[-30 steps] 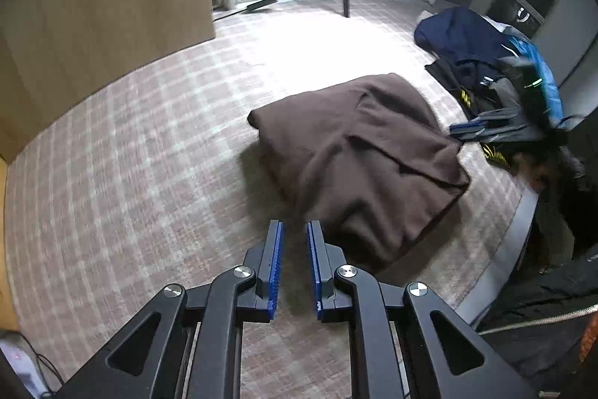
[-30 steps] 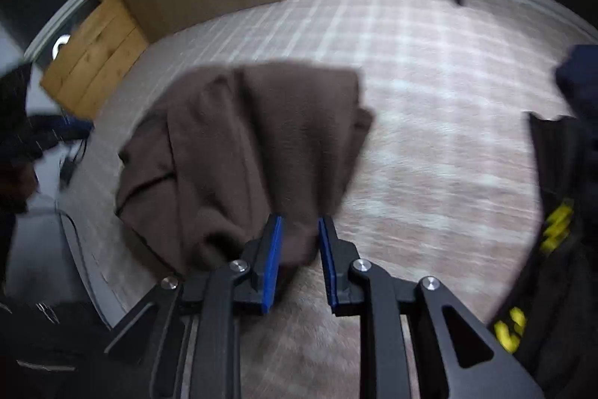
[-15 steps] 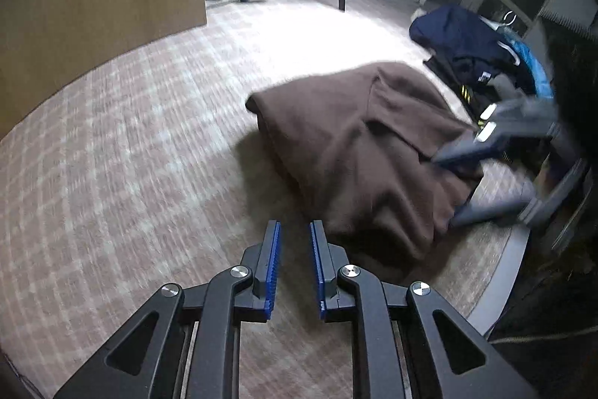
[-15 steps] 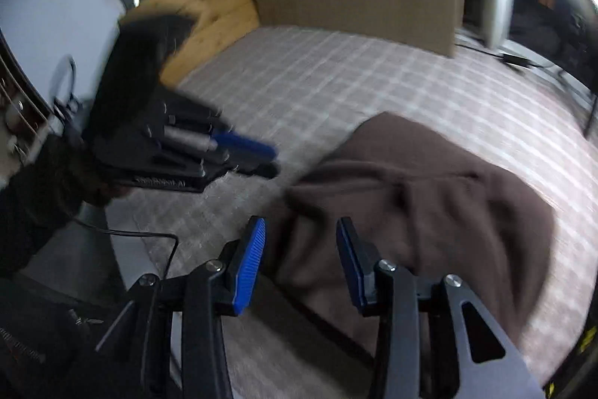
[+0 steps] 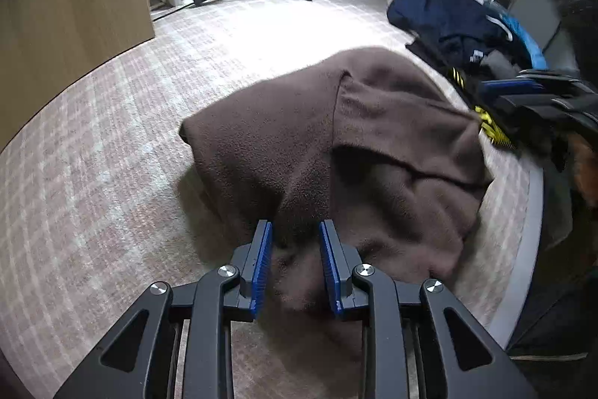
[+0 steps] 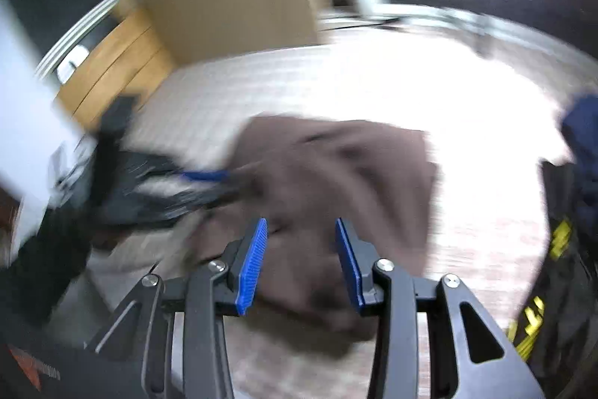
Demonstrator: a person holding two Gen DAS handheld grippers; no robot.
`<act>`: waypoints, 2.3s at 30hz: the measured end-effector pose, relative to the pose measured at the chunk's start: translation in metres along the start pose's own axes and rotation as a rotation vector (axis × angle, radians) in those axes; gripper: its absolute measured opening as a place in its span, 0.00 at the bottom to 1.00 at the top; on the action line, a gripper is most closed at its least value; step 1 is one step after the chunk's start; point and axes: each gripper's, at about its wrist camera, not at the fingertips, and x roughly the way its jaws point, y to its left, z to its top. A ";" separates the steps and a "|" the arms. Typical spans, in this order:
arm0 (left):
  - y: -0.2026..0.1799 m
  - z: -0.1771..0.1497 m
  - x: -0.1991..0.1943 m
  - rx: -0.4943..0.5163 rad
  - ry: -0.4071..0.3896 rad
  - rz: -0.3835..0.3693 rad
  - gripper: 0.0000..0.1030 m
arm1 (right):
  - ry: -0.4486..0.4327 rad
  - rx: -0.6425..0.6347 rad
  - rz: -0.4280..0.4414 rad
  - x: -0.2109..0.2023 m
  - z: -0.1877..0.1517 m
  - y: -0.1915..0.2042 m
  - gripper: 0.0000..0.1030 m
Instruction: Fold clothes
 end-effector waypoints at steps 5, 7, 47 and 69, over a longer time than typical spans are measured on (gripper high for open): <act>-0.007 -0.011 0.005 0.019 0.017 -0.002 0.29 | 0.137 0.098 -0.061 0.033 -0.031 -0.048 0.37; -0.004 -0.016 0.013 0.005 0.045 0.014 0.29 | 0.153 0.123 -0.030 0.029 -0.035 -0.057 0.37; 0.006 0.001 0.041 -0.374 0.178 0.086 0.51 | 0.155 0.158 -0.089 0.060 -0.014 -0.073 0.62; -0.003 0.002 0.039 -0.382 0.179 0.067 0.38 | 0.112 0.131 0.058 0.074 -0.018 -0.077 0.36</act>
